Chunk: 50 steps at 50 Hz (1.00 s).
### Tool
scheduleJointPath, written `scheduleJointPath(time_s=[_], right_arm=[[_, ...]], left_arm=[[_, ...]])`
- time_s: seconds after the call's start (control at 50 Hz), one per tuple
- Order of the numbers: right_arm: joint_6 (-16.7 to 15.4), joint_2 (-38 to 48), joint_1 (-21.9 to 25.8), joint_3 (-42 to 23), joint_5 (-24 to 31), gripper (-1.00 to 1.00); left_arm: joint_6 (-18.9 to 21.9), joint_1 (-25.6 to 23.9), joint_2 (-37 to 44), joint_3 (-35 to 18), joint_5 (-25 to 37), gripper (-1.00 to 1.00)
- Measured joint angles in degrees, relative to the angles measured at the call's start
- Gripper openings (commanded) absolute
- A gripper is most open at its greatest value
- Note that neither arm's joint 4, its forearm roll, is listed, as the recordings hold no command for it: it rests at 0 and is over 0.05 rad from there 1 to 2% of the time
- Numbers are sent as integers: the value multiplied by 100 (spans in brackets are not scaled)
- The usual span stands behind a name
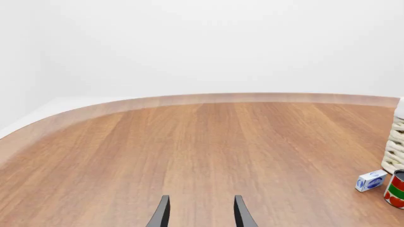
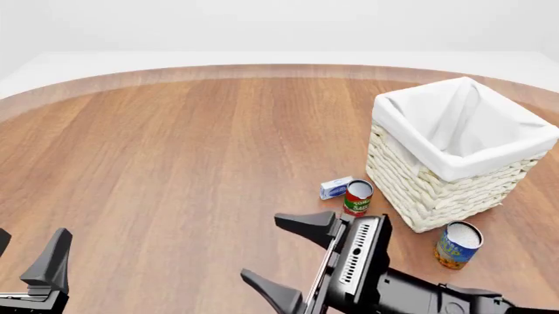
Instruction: Pick up the ketchup, and put it in the basket.
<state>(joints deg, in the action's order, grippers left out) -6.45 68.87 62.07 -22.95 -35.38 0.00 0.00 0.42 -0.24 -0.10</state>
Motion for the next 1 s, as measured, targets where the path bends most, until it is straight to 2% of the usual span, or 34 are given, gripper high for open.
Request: scheduleJointPath(time_s=[1.0], right_arm=[[147,1046,887,-881,293,100]], left_arm=[[0,0,0,0,0,100]])
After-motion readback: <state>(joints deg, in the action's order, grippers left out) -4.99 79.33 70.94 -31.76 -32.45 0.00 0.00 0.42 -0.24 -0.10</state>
